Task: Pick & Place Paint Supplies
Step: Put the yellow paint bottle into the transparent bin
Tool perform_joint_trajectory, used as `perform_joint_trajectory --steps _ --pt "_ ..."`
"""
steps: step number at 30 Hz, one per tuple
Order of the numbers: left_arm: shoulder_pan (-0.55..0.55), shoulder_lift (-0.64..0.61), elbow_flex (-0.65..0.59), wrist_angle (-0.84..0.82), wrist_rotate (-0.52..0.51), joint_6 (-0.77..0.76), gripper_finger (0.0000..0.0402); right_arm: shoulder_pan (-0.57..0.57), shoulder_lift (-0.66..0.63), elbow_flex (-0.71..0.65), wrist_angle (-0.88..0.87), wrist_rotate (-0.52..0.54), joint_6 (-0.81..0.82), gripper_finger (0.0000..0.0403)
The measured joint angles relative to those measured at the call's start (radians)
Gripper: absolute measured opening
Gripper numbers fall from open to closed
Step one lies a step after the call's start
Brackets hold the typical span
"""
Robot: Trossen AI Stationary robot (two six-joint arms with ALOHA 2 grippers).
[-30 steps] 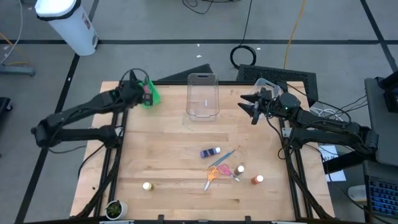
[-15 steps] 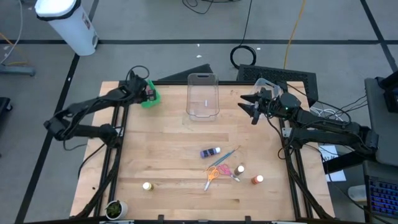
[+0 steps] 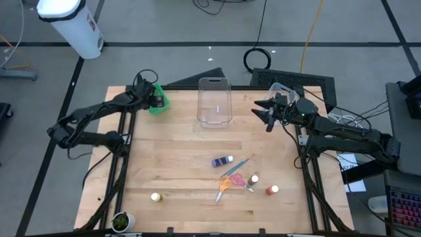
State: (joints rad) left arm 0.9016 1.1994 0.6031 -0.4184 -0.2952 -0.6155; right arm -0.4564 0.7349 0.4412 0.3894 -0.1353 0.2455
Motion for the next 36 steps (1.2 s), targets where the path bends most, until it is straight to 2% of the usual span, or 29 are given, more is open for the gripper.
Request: perform_joint_trajectory --steps 2,4,9,12,14,17,20,23,26,29,32,36 --pt "0.002 -0.019 0.023 -0.005 0.048 0.082 0.02 0.0 0.0 0.0 -0.004 0.0 0.0 0.021" --pt "0.0 -0.056 0.054 -0.026 0.142 0.15 0.0221 0.0 0.0 0.0 -0.007 0.0 0.0 0.021" --pt "-0.038 -0.198 0.137 -0.099 0.396 0.17 0.0244 0.0 0.0 0.0 -0.014 0.0 0.0 0.021" --pt "-0.137 -0.313 0.15 -0.107 0.569 0.243 0.0245 0.0 0.0 0.0 -0.017 0.0 0.0 0.021" --pt "-0.248 -0.385 0.154 -0.1 0.612 0.268 0.0245 0.0 0.0 0.0 -0.02 0.0 0.0 0.021" --pt "-0.476 -0.449 0.154 -0.085 0.579 0.28 0.0245 0.0 0.0 0.0 -0.02 0.0 0.0 0.021" --pt "-0.755 -0.468 0.153 -0.055 0.45 0.348 0.0246 0.0 0.0 0.0 -0.021 0.0 0.002 0.021" --pt "-1.028 -0.422 0.153 0.033 0.313 0.406 0.0246 0.0 0.0 0.0 -0.021 0.001 0.004 0.021" --pt "-1.23 -0.34 0.16 0.09 0.216 0.379 0.0246 0.0 0.0 0.0 -0.021 0.002 0.004 0.021" --pt "-1.363 -0.242 0.239 -0.023 0.186 0.245 0.0246 0.0 0.0 0.0 -0.021 0.003 0.021 0.021" --pt "-1.446 -0.124 0.341 -0.245 0.188 0.06 0.0246 0.0 0.0 0.0 -0.021 0.003 0.03 0.021" --pt "-1.515 0.017 0.45 -0.375 0.299 -0.116 0.0246 0.0 0.0 0.0 -0.021 0.009 0.03 0.021"
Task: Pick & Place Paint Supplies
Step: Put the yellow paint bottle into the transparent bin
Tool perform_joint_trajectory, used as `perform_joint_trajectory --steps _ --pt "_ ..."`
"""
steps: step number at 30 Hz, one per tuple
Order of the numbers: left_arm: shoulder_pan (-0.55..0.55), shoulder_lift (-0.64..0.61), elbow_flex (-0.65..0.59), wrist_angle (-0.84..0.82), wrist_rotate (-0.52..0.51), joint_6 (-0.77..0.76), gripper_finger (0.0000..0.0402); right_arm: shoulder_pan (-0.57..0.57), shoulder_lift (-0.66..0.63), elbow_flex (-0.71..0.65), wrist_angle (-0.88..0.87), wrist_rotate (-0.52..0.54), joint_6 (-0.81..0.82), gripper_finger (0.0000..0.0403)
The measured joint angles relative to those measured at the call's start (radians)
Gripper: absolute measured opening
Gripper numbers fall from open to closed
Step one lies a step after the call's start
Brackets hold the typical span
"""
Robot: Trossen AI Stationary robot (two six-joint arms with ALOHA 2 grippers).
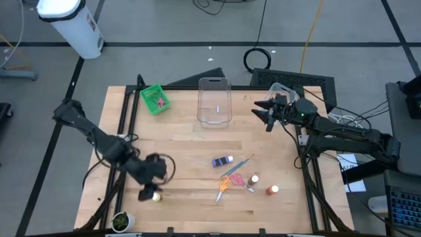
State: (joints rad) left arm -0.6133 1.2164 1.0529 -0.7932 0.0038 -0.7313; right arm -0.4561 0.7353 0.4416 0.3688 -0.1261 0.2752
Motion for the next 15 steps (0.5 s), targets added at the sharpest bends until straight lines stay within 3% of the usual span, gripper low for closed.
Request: perform_joint_trajectory --steps 3,8,15 --pt "-0.039 0.065 0.032 -0.055 0.08 -0.11 0.0246 0.0 0.0 0.0 0.0 0.001 0.0 0.021" --pt "-0.076 0.111 0.038 -0.101 0.1 -0.273 0.0246 0.0 0.0 0.0 0.0 0.001 0.0 0.021" --pt "-0.109 0.172 0.037 -0.11 0.101 -0.29 0.0246 0.0 0.0 0.0 -0.005 -0.005 0.0 0.021"
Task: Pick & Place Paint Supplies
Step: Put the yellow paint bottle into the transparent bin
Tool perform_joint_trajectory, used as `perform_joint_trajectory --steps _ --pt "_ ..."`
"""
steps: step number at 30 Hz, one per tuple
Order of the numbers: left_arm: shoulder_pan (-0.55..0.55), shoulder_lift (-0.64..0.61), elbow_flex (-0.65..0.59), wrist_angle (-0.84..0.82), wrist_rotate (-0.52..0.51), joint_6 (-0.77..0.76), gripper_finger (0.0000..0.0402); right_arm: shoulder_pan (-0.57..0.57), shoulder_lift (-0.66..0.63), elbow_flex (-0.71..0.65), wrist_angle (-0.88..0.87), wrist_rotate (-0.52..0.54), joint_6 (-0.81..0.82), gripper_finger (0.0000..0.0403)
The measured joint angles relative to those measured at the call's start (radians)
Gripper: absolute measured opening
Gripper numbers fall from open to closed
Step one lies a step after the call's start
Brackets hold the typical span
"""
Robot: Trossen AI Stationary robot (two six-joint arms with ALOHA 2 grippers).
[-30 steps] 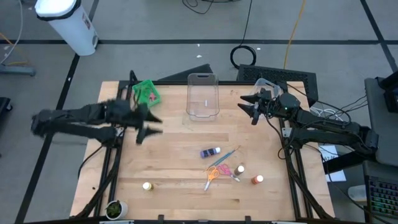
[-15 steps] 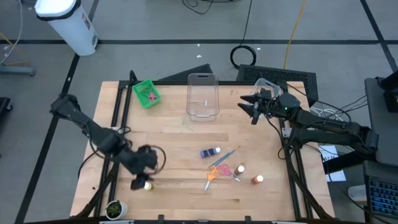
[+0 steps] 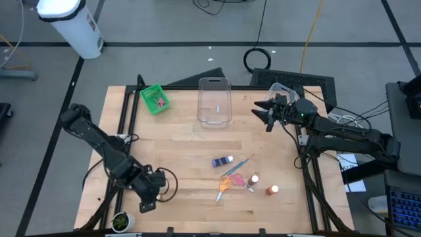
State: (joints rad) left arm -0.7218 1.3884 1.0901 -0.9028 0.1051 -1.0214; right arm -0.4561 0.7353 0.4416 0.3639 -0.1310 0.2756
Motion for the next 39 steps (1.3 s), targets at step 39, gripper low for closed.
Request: perform_joint_trajectory --steps 39 --pt "-0.035 0.148 0.0 -0.036 -0.02 0.164 0.016 0.0 0.0 0.0 0.006 -0.005 0.015 0.021"
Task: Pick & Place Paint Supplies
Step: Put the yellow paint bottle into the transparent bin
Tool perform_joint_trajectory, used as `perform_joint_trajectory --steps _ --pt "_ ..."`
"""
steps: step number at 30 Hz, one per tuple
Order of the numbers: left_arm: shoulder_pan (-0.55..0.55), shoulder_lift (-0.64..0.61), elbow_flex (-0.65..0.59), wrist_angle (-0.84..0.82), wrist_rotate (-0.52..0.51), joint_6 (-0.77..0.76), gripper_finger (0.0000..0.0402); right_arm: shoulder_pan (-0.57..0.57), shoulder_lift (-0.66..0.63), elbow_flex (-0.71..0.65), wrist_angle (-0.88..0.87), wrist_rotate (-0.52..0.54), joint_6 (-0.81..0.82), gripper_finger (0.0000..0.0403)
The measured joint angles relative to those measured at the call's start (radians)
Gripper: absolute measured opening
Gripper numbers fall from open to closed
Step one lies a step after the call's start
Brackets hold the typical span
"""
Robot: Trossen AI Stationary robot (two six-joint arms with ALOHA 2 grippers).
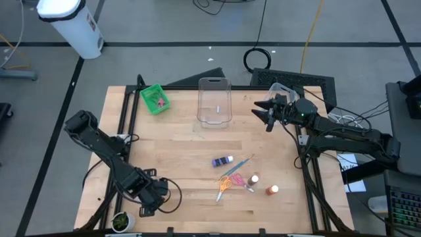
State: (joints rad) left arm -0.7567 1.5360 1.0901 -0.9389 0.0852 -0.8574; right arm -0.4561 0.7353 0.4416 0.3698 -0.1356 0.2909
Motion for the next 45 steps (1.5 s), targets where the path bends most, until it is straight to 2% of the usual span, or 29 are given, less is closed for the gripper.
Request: perform_joint_trajectory --steps 3,8,13,18,24,30,34,36,40,45 --pt "0.021 -0.002 0.0 0.01 -0.003 0.013 0.0116 0.0 0.0 0.0 0.0 0.0 0.011 0.021" --pt "0.078 -0.002 0.0 0.023 -0.01 0.056 0.0116 0.0 0.0 0.0 0.0 0.0 0.011 0.021" --pt "0.173 -0.013 0.012 0.053 -0.085 0.164 0.0116 0.0 0.0 0.0 0.008 0.0 0.011 0.021" --pt "0.302 -0.04 0.102 0.054 -0.208 0.263 0.0116 0.0 0.001 0.0 0.021 0.0 0.011 0.021" --pt "0.478 -0.034 0.261 0.066 -0.308 0.548 0.0116 0.085 0.063 0.0 0.113 0.002 -0.049 0.021" --pt "0.659 -0.032 0.364 0.104 -0.297 0.7 0.0116 0.22 0.207 0.006 0.28 0.007 -0.16 0.021" --pt "0.734 -0.031 0.372 0.119 -0.283 0.739 0.0116 0.269 0.349 0.056 0.346 0.132 -0.226 0.0212" --pt "0.758 -0.031 0.372 0.136 -0.259 0.748 0.0116 0.275 0.441 0.083 0.39 0.158 -0.23 0.0217" --pt "0.781 -0.031 0.372 0.175 -0.239 0.756 0.0116 0.283 0.621 0.158 0.446 0.099 -0.271 0.0235" --pt "0.782 -0.031 0.372 0.183 -0.234 0.786 0.0116 0.28 0.755 0.274 0.445 0.063 -0.316 0.0259"
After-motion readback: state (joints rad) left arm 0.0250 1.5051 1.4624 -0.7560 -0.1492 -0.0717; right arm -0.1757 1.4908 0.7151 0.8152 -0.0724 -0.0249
